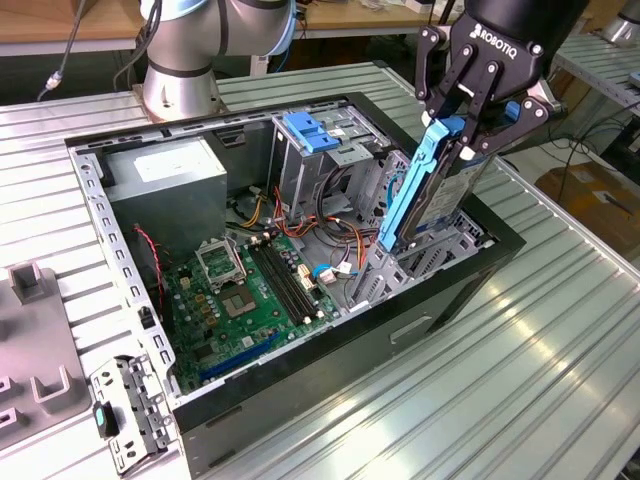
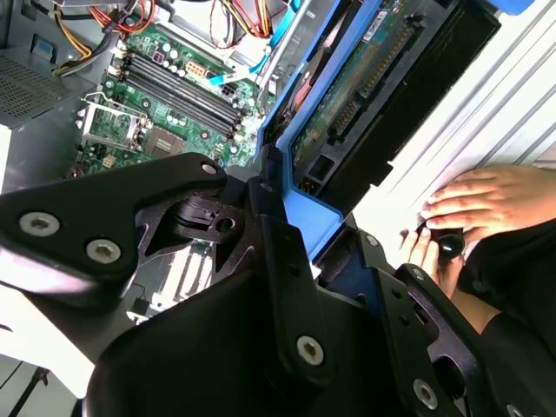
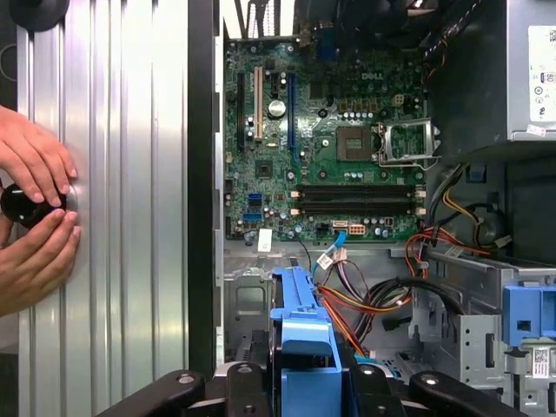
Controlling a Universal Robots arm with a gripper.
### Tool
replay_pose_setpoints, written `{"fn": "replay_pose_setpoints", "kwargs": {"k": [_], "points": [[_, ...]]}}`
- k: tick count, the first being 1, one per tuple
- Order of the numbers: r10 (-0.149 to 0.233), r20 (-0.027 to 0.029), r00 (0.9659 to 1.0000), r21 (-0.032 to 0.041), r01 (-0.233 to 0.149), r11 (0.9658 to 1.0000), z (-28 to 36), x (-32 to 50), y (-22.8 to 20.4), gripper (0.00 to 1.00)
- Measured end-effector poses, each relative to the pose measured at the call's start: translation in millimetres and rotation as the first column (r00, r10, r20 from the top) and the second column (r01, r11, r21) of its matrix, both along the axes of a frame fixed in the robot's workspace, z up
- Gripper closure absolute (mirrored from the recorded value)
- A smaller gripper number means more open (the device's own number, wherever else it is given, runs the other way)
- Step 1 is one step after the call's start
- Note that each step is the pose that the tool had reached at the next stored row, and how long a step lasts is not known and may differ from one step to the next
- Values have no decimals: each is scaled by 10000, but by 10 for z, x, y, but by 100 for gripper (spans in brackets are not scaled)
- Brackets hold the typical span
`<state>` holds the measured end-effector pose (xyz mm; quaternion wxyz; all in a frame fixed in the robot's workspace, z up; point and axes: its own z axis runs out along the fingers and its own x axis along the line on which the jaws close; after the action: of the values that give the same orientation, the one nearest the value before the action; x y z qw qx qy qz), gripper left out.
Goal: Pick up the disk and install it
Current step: 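Insert the disk into the insertion slot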
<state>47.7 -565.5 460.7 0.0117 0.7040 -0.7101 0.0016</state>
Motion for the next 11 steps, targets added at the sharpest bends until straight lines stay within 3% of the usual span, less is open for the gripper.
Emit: {"fn": "replay_pose_setpoints", "kwargs": {"k": [5, 9, 11], "points": [[-1, -1, 10000, -4, 1, 10000, -88, 27, 0, 63], [1, 0, 10000, -3, -1, 10000, -105, 43, 0, 63], [0, 2, 10000, 4, 0, 10000, -108, 92, 0, 63]]}}
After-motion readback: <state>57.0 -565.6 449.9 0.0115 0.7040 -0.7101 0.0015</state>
